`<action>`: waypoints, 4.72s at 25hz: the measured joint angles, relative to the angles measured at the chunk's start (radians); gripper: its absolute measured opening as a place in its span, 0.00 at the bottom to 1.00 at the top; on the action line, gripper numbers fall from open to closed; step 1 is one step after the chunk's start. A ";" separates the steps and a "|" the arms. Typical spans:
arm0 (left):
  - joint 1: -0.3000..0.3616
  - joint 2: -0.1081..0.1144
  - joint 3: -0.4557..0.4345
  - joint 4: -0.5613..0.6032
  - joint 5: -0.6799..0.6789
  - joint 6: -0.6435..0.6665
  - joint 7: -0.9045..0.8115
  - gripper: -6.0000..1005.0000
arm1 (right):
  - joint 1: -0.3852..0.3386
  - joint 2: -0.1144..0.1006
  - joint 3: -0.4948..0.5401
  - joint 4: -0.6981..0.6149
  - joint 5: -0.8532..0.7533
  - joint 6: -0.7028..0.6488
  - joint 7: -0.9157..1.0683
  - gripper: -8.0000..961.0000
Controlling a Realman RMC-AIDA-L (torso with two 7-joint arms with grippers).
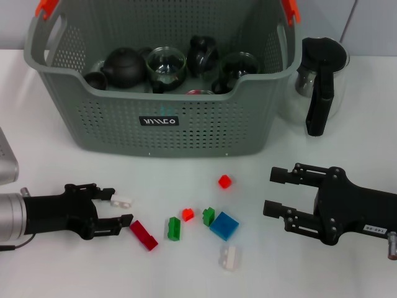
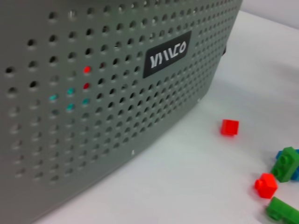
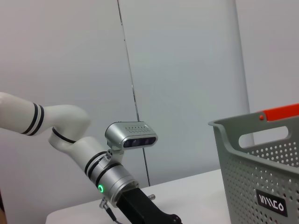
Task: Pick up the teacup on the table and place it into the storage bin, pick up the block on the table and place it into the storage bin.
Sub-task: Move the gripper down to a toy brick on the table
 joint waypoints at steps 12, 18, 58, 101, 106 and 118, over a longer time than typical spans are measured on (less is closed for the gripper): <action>0.019 -0.002 -0.006 -0.022 0.001 0.079 -0.001 0.69 | 0.001 0.000 0.000 0.000 0.000 0.000 0.000 0.65; 0.023 -0.008 -0.010 -0.035 0.001 0.067 0.000 0.69 | 0.003 0.000 0.000 0.000 0.000 0.000 0.000 0.65; 0.023 -0.045 0.015 -0.050 0.001 -0.019 0.046 0.42 | 0.000 0.000 0.000 0.000 0.000 -0.005 0.000 0.65; 0.018 -0.048 0.016 -0.059 0.001 -0.059 -0.002 0.14 | -0.007 0.000 0.002 0.000 0.000 -0.006 0.000 0.65; 0.016 -0.045 0.018 -0.061 0.007 -0.057 -0.020 0.13 | -0.007 0.000 0.002 0.000 0.000 -0.006 0.000 0.65; 0.015 -0.043 0.008 -0.062 0.009 -0.025 -0.028 0.13 | -0.006 0.000 0.001 0.000 0.000 -0.005 0.000 0.65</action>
